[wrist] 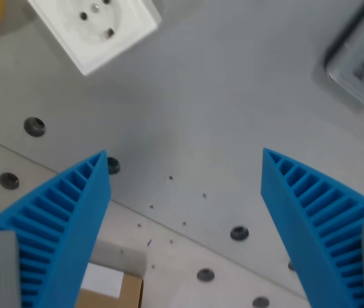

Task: Move above the white socket

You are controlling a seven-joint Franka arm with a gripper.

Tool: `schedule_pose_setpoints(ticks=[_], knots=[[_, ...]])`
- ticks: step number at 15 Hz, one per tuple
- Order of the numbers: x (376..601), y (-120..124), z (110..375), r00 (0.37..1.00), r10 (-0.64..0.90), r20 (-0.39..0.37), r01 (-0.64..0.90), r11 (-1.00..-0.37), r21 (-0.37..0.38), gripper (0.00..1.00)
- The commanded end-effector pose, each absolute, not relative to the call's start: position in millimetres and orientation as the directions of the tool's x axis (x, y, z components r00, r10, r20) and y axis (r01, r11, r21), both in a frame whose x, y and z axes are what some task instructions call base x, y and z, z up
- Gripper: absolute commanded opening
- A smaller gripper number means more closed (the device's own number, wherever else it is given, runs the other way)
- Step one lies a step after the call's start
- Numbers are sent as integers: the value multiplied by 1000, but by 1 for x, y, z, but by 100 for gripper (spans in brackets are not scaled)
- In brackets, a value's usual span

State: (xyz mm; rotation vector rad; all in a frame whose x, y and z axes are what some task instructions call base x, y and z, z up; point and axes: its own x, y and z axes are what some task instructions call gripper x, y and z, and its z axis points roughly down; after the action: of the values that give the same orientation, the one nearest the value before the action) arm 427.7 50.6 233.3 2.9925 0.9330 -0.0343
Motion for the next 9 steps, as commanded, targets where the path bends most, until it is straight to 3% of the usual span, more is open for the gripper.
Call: schedule_pose_setpoints(ticks=[1,9], knots=[[428,59,223,649,759,50,759,-651,30,100],[435,89,200,524,851,47,850,-525,36,100]])
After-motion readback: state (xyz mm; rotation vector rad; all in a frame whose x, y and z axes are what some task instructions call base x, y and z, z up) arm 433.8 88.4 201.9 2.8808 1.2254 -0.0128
